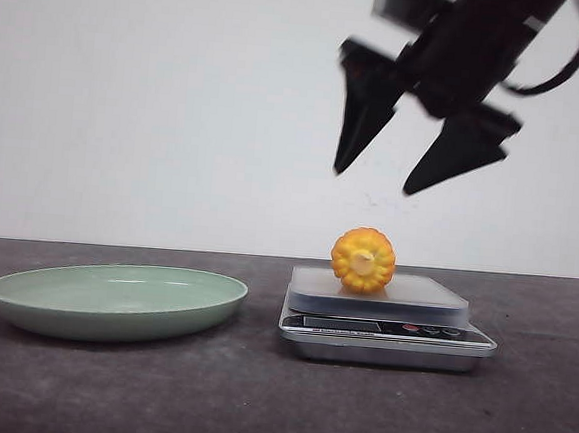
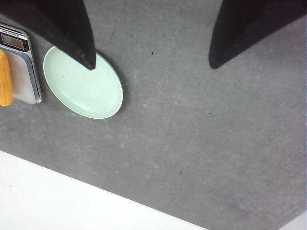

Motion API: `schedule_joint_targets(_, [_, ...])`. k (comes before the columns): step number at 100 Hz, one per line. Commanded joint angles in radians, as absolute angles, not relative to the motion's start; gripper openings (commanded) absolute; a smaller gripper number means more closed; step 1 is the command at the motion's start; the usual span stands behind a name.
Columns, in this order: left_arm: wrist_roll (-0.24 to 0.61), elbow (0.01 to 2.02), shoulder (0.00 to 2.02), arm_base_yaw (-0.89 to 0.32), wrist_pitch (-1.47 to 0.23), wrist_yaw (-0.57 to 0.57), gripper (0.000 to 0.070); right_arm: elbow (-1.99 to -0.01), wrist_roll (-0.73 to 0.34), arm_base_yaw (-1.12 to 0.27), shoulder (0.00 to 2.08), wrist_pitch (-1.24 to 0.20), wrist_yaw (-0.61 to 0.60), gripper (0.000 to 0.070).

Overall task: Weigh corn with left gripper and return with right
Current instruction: 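Lower the right gripper onto the corn on the scale and close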

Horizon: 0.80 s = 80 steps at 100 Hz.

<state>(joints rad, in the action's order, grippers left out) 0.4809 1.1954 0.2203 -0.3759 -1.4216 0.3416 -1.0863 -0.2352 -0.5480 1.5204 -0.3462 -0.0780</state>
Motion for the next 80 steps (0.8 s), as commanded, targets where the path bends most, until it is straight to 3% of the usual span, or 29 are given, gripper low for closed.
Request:
schedule_joint_targets(1, [0.456,1.206,0.22,-0.378,-1.398,0.342,0.0435,-1.119,-0.258,-0.555,1.572,-0.337,-0.073,0.0528])
schedule_joint_targets(30, [0.434,1.206,0.22,-0.378,-1.4,0.342,0.0435,-1.127,-0.264,-0.555,1.684,-0.347,-0.025,0.0515])
schedule_joint_targets(35, [0.432,1.206,0.22,-0.378,-1.4,0.342,0.0435,-1.127,-0.266,-0.557,1.69,-0.352,-0.025,0.0447])
schedule_joint_targets(45, [0.43,1.206,0.22,-0.378,-1.399,0.342,0.0435,-1.127,-0.271,-0.566,1.692,-0.347,-0.017,0.02])
schedule_joint_targets(61, [0.43,1.206,0.22,-0.378,-1.399,0.342,0.0435,-1.127,-0.273,-0.577,1.684,-0.331,0.02,0.0])
schedule_joint_targets(80, [0.431,1.206,0.22,-0.378,-1.4,0.342,0.0435,-1.128,-0.259,-0.607,1.626,-0.315,0.03,0.0])
